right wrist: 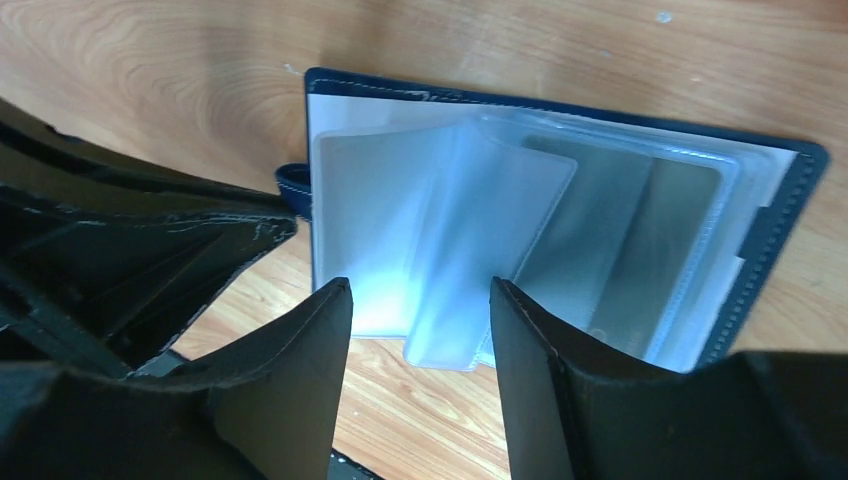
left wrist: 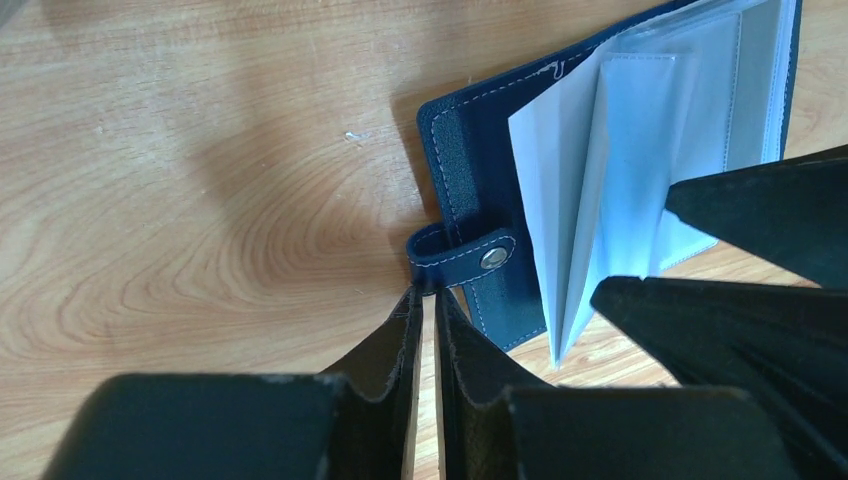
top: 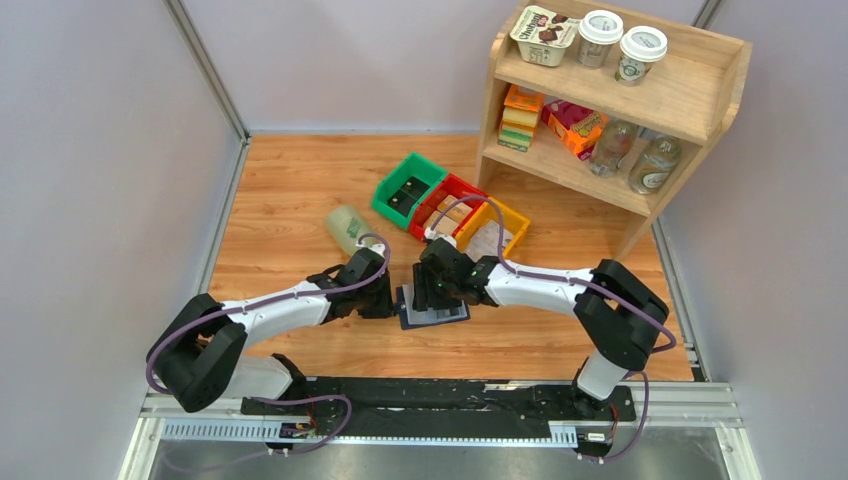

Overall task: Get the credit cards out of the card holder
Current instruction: Remove the credit card from the card holder.

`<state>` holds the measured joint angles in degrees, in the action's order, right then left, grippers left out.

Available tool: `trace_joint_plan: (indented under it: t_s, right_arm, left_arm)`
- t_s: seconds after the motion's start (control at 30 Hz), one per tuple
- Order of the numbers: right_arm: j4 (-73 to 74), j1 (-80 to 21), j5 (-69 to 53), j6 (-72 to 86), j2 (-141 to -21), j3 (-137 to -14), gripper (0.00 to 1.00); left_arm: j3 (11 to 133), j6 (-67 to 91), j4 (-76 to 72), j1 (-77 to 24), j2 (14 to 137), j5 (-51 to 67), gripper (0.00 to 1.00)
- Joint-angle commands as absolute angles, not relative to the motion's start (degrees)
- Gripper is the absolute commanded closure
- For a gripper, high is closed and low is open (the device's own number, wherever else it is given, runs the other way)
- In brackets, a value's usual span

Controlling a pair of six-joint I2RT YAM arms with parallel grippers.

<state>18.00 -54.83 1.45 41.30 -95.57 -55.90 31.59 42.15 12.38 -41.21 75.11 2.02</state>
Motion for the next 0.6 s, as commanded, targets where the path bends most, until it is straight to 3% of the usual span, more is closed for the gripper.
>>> trace_joint_plan:
  t_s: [0.0,0.3,0.57]
  right_arm:
    - [14.93,-54.93,-2.9,39.38,-94.57,-58.7,0.44]
    - [27.59,-54.93,14.05,36.65,-90.09,-61.87,0.4]
    - [29.36,-54.93,15.21,38.58,-93.6,-61.52,0.39]
  left_arm:
    - [31.47,42.89,10.46,-41.4,75.41,3.25,0.86]
    - [31.2,42.98,10.64,-41.4,74.97,2.81,0.86]
    - [31.55,42.8,10.37,-41.4,75.67,3.25,0.87]
